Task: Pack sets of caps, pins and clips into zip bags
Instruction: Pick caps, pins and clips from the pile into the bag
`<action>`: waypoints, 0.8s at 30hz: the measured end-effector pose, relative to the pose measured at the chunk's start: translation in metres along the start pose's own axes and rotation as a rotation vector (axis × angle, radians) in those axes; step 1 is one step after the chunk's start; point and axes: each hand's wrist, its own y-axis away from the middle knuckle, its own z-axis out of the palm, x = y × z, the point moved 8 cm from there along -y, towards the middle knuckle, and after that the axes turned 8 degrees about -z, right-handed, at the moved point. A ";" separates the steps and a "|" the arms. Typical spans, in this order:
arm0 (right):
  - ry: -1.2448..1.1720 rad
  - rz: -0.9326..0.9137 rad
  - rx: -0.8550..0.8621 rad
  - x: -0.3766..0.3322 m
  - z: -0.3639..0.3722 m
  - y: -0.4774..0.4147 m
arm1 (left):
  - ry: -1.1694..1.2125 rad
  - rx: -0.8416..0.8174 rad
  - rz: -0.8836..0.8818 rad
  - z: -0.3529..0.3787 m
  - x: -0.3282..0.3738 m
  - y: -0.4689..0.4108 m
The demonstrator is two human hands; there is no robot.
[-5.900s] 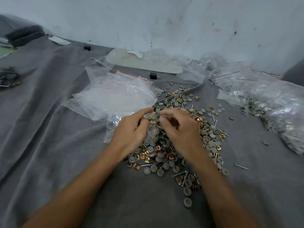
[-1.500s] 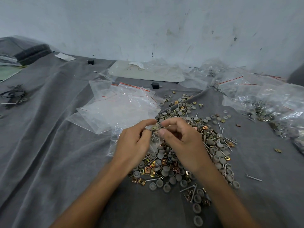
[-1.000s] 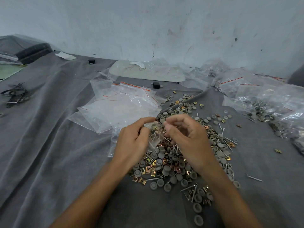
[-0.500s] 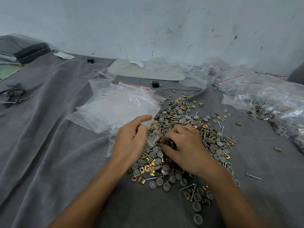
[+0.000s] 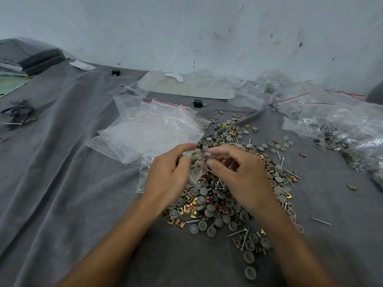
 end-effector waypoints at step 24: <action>0.599 -0.122 -0.636 -0.001 0.054 0.027 | 0.110 0.143 -0.025 -0.016 -0.009 -0.008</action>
